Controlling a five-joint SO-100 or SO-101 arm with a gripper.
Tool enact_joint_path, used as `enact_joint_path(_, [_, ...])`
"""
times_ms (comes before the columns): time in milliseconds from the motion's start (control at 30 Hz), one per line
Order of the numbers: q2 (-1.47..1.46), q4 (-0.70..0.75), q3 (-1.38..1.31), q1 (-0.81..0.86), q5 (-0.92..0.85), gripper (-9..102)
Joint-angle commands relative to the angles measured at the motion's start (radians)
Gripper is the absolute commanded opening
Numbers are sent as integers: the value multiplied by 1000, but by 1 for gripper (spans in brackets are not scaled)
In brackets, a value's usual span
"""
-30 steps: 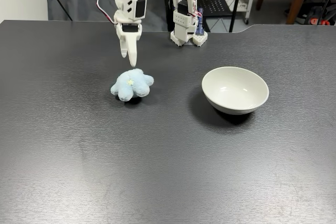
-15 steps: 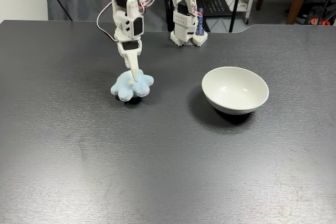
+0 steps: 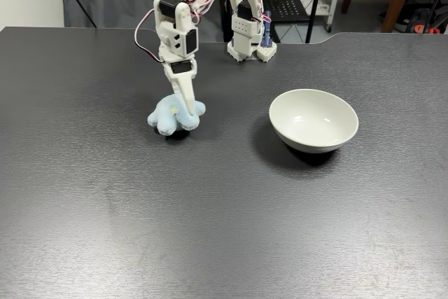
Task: Grasp a skyblue doll and put it in the white bowl.
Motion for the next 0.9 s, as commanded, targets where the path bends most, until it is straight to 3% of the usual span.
enact_joint_path(0, [15,-11,-26,-40,-6,59])
enact_joint_path(867, [-51,-28,-29,32,8,59])
